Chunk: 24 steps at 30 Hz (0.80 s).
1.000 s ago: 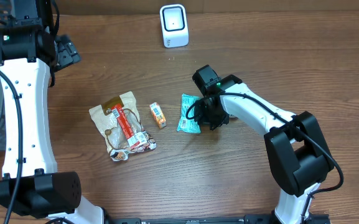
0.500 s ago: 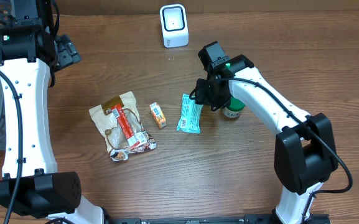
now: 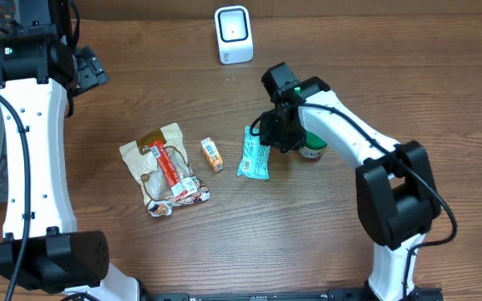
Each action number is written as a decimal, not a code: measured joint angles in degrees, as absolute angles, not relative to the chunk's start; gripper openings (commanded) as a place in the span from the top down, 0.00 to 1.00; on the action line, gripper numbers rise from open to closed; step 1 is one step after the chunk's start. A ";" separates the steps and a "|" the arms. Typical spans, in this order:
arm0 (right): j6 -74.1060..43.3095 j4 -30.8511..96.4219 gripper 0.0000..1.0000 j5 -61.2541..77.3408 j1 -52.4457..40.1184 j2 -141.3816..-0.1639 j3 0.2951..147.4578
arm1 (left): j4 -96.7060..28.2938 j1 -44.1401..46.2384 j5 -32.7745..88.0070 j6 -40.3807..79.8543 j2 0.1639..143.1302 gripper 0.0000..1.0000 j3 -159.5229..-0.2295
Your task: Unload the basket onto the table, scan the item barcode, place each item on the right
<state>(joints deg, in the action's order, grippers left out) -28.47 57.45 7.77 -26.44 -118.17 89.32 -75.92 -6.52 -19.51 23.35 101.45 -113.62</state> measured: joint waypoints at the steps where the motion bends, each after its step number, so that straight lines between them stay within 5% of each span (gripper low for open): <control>1: -28.45 57.45 0.56 7.75 -26.46 -118.61 89.32 | -75.92 -6.52 -19.51 23.35 101.45 0.00 -113.62; 24: -28.49 50.02 0.58 8.75 -27.16 -119.59 85.01 | -75.92 -6.52 -19.51 23.35 101.45 0.00 -113.62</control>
<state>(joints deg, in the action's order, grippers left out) -28.49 50.02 8.75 -27.16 -119.59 85.01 -75.92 -6.52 -19.51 23.35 101.45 -113.62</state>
